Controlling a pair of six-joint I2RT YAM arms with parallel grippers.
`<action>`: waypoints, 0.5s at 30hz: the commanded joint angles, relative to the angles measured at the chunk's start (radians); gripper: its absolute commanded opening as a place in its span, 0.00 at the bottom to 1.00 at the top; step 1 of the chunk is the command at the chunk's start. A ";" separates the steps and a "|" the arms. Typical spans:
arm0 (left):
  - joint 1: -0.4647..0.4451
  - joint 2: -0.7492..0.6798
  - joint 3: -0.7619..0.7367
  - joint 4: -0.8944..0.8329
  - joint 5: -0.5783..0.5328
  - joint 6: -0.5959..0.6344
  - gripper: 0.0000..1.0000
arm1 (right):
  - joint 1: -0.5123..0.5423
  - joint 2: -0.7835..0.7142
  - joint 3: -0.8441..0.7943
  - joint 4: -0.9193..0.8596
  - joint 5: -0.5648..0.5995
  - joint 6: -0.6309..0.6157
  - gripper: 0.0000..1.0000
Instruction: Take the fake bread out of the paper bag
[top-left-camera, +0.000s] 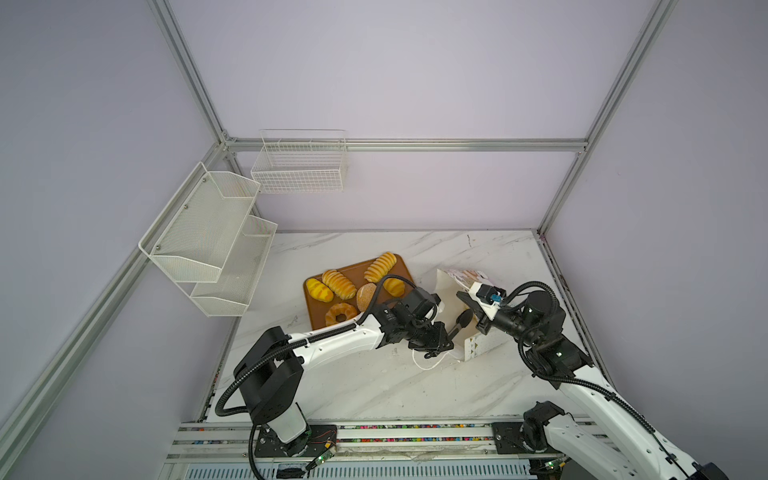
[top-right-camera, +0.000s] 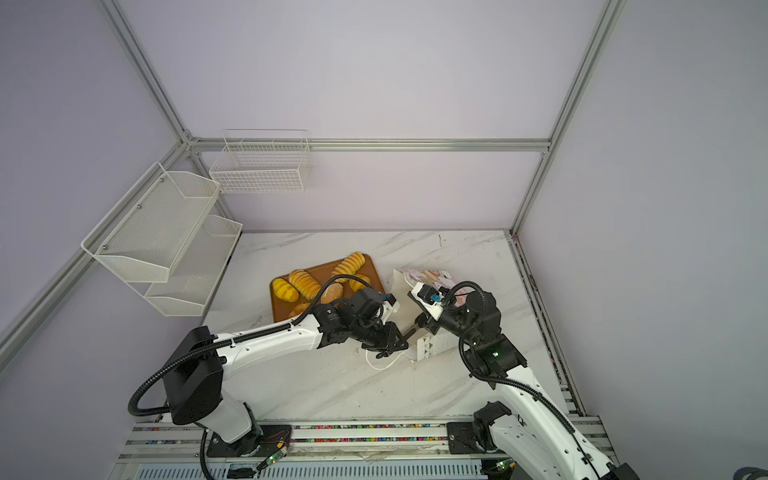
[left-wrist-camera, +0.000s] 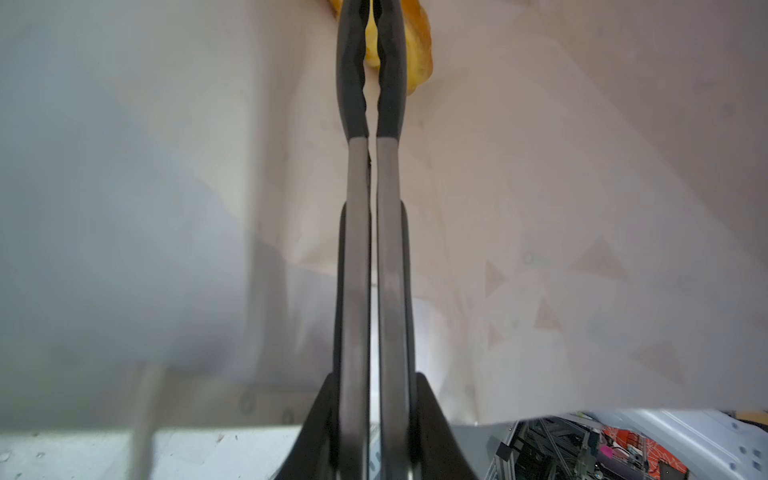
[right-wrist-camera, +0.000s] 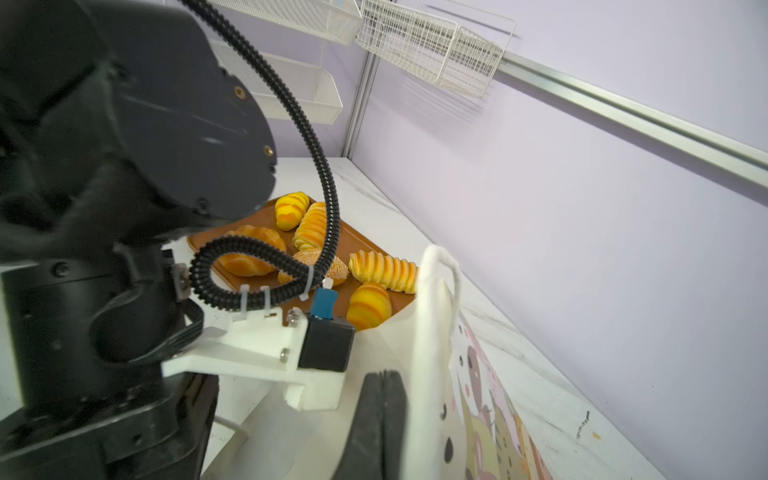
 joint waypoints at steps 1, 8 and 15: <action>0.003 -0.032 0.066 0.071 -0.067 0.045 0.25 | -0.034 0.060 0.063 -0.002 -0.107 -0.080 0.00; 0.004 0.037 0.109 0.182 -0.063 0.013 0.37 | -0.034 0.220 0.212 -0.054 -0.131 -0.202 0.00; 0.042 0.098 0.100 0.270 -0.008 -0.058 0.39 | -0.034 0.294 0.317 -0.230 -0.188 -0.280 0.00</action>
